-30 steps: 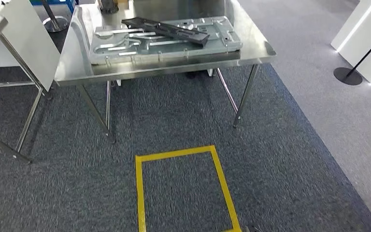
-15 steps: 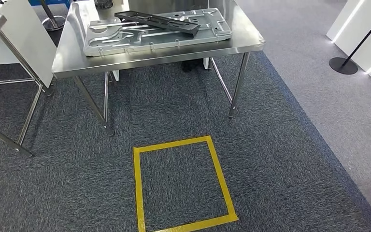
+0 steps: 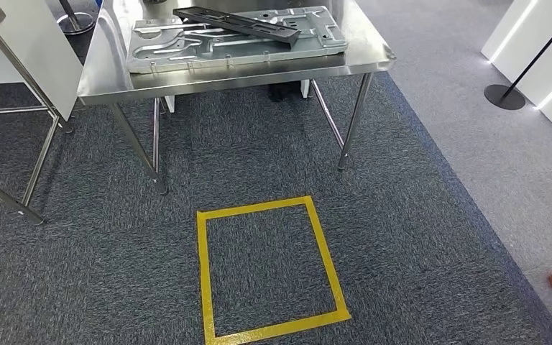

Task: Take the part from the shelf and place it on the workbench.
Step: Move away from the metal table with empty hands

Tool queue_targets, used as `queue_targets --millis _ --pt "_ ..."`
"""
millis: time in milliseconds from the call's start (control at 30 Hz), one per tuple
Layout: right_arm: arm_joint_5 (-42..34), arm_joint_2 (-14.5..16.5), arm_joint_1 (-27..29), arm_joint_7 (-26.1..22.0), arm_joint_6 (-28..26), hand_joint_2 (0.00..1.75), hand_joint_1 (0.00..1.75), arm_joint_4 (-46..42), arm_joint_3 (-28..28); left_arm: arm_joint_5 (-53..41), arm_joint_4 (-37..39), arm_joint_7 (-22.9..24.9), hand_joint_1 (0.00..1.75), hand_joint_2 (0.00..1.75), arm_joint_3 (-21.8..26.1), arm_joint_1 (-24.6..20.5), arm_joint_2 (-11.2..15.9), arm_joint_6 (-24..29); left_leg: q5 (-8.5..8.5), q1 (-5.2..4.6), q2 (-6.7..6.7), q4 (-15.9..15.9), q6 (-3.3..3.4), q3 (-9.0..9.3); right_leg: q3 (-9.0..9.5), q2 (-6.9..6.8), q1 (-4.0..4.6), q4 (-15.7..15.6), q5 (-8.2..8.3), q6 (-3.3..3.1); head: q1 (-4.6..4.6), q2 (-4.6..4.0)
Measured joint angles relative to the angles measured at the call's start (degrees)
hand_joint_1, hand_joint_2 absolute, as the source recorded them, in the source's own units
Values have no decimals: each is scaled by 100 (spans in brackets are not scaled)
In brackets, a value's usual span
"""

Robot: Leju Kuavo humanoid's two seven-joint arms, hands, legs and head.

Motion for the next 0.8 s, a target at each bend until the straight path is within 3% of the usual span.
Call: queue_targets --millis 67,100,133,167,200,233,300,367,433,500,533,600,633,667,700,733,800 --pt "2 0 -7 -10 -6 175 0 0 4 4 1 0 0 175 0 0 -5 3 26 -1 17 -19 52 -23 -290 0 -5 628 -349 36 1 0" --pt "9 0 -15 -21 -9 131 0 0 7 7 1 -1 0 175 0 -1 -7 7 33 -9 26 -14 66 -38 -475 -1 -8 1033 -523 48 1 0" --pt "24 1 -24 -36 -10 87 0 0 13 10 2 -3 0 131 0 -3 -8 10 38 -18 33 -8 74 -49 -613 -2 -11 1349 -620 56 1 0" --pt "45 1 -33 -56 3 44 0 0 22 13 4 -9 0 87 -1 -5 -9 14 41 -24 35 0 78 -56 -660 -3 -12 1479 -609 57 1 0" --pt "69 2 -40 -84 38 44 0 0 36 15 5 -17 0 87 0 -5 -10 15 42 -28 30 10 80 -58 -598 -4 -13 1379 -487 49 1 0" --pt "91 2 -37 -120 92 87 0 1 52 16 7 -27 0 87 0 -4 -11 15 42 -31 22 22 80 -57 -436 -4 -13 1061 -285 31 1 0" --pt "123 2 -30 -196 196 175 0 2 85 19 10 -49 0 175 0 -1 -16 15 45 -45 5 52 59 -69 -67 -2 3 258 51 -26 1 0" --pt "138 4 -33 -243 242 175 0 2 109 21 12 -64 0 175 1 -5 -20 18 62 -59 4 75 7 -114 64 5 30 -127 143 -75 0 0" --pt "142 9 -33 -273 299 175 0 2 124 26 12 -58 0 175 1 -12 -18 17 86 -65 5 76 -55 -143 36 10 31 -156 164 -116 0 0" --pt "148 13 -31 -334 405 175 0 2 134 32 12 -21 0 175 0 -21 -11 -1 -15 -60 3 205 -118 -205 33 -4 1 -203 215 -178 -1 0" --pt "154 15 -35 -379 463 175 0 1 145 45 12 -3 0 175 -3 -25 -5 -15 -165 -53 2 426 -151 -300 29 -16 -15 -225 241 -208 -1 0" --pt "133 15 -36 -461 559 175 0 -16 213 147 13 13 0 175 -52 -26 16 -48 -571 -27 0 1159 -207 -609 4 -41 -14 -228 265 -238 -2 0" --pt "93 14 -27 -481 583 175 0 -36 263 255 13 13 0 175 -99 -18 31 -60 -716 -16 2 1515 -230 -754 -9 -53 -14 -224 271 -239 -2 0" --pt "32 12 -16 -492 593 175 0 -68 318 386 13 11 0 175 -158 -4 46 -69 -757 -7 3 1708 -250 -822 -19 -63 -16 -216 275 -235 -2 0" --pt "-46 10 -6 -496 596 175 0 -114 372 540 13 10 0 175 -221 17 62 -76 -679 6 6 1669 -266 -776 -24 -69 -22 -205 277 -227 -2 0" --pt "-125 9 0 -499 593 175 0 -166 425 696 13 9 0 175 -286 44 80 -80 -510 22 9 1404 -279 -621 -26 -71 -31 -189 274 -214 -2 0" --pt "-294 -1 1 -508 584 175 0 -287 543 1010 14 7 0 175 -424 105 113 -85 -181 47 13 591 -292 -192 -37 -65 -34 -132 248 -160 -2 0"
